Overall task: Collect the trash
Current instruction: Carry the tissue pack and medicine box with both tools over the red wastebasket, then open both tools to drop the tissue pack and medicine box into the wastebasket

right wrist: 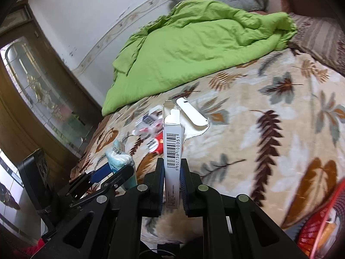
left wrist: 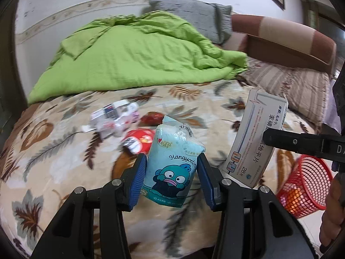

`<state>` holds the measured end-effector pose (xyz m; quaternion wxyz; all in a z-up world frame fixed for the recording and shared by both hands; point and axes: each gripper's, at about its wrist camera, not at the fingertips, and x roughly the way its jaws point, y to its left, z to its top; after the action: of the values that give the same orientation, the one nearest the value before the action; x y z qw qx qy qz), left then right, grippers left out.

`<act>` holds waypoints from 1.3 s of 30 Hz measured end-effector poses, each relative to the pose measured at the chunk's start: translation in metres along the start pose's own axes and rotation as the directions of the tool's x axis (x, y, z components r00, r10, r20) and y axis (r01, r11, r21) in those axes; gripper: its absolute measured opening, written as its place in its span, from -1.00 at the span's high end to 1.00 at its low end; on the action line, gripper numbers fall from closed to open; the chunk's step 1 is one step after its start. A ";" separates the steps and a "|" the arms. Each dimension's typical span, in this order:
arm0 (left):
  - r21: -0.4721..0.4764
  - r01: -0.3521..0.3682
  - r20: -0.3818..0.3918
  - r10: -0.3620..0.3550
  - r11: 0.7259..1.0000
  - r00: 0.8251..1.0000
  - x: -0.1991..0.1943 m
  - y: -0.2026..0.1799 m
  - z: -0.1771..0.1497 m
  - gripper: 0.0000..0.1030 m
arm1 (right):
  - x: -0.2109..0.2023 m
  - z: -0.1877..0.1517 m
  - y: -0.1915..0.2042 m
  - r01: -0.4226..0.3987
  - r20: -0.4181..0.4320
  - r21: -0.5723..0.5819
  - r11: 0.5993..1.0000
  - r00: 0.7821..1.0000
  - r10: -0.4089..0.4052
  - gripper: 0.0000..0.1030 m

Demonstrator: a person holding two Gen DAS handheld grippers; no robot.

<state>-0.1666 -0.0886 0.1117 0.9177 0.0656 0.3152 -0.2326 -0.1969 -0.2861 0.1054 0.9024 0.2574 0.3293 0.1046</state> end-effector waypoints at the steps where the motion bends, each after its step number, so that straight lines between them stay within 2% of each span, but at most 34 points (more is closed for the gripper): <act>1: 0.010 0.019 -0.002 -0.019 1.000 1.000 0.000 -0.007 0.002 0.10 | -0.007 -0.001 -0.005 0.008 0.006 0.009 1.000 1.000 -0.008 0.71; 6: 0.083 0.138 -0.022 -0.136 0.987 0.990 0.003 -0.052 0.011 0.10 | -0.057 -0.007 -0.042 0.085 0.048 0.068 0.994 0.995 -0.088 0.71; 10: 0.127 0.273 -0.064 -0.267 0.954 0.962 0.007 -0.100 0.018 0.10 | -0.113 -0.020 -0.082 0.181 0.082 0.150 0.972 0.977 -0.195 0.71; 14: 0.138 0.426 -0.133 -0.410 0.894 0.902 0.012 -0.152 0.025 0.10 | -0.161 -0.035 -0.116 0.267 0.099 0.232 0.935 0.950 -0.296 0.71; 16: 0.133 0.504 -0.180 -0.480 0.853 0.859 0.016 -0.182 0.026 0.10 | -0.183 -0.042 -0.132 0.309 0.107 0.270 0.912 0.932 -0.347 0.71; 19: 0.133 0.579 -0.236 -0.542 0.804 0.807 0.023 -0.219 0.022 0.10 | -0.209 -0.051 -0.150 0.374 0.107 0.308 0.875 0.900 -0.423 0.72; 23: 0.136 0.642 -0.309 -0.583 0.755 0.751 0.035 -0.262 0.013 0.03 | -0.219 -0.057 -0.164 0.418 0.083 0.335 0.844 0.880 -0.468 0.70; 24: 0.133 0.652 -0.324 -0.589 0.747 0.740 0.038 -0.269 0.011 -0.02 | -0.217 -0.059 -0.168 0.439 0.062 0.339 0.832 0.872 -0.485 0.69; 25: 0.127 0.660 -0.342 -0.592 0.740 0.730 0.040 -0.274 0.008 -0.14 | -0.216 -0.059 -0.172 0.459 0.044 0.342 0.820 0.864 -0.501 0.68; 26: 0.125 0.663 -0.361 -0.588 0.738 0.724 0.043 -0.280 0.005 -0.23 | -0.215 -0.061 -0.177 0.476 0.021 0.352 0.806 0.857 -0.515 0.50; 28: 0.130 0.656 -0.361 -0.580 0.744 0.730 0.043 -0.282 0.003 -0.35 | -0.213 -0.064 -0.183 0.473 0.010 0.372 0.799 0.858 -0.513 0.30; 30: 0.136 0.653 -0.353 -0.579 0.745 0.735 0.040 -0.277 0.004 -0.43 | -0.213 -0.064 -0.185 0.470 0.015 0.378 0.798 0.858 -0.513 0.30; 33: 0.149 0.614 -0.313 -0.552 0.776 0.773 0.035 -0.260 0.008 -0.45 | -0.210 -0.062 -0.183 0.456 0.023 0.373 0.808 0.866 -0.500 0.30; 39: 0.139 0.522 -0.239 -0.483 0.841 0.842 0.028 -0.204 0.014 -0.49 | -0.175 -0.045 -0.158 0.394 0.026 0.313 0.864 0.906 -0.422 0.15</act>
<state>-0.2352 -0.2828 0.1109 0.7776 0.0939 0.3844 -0.4887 -0.3558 -0.4647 0.0865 0.8686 0.3207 0.3457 -0.1521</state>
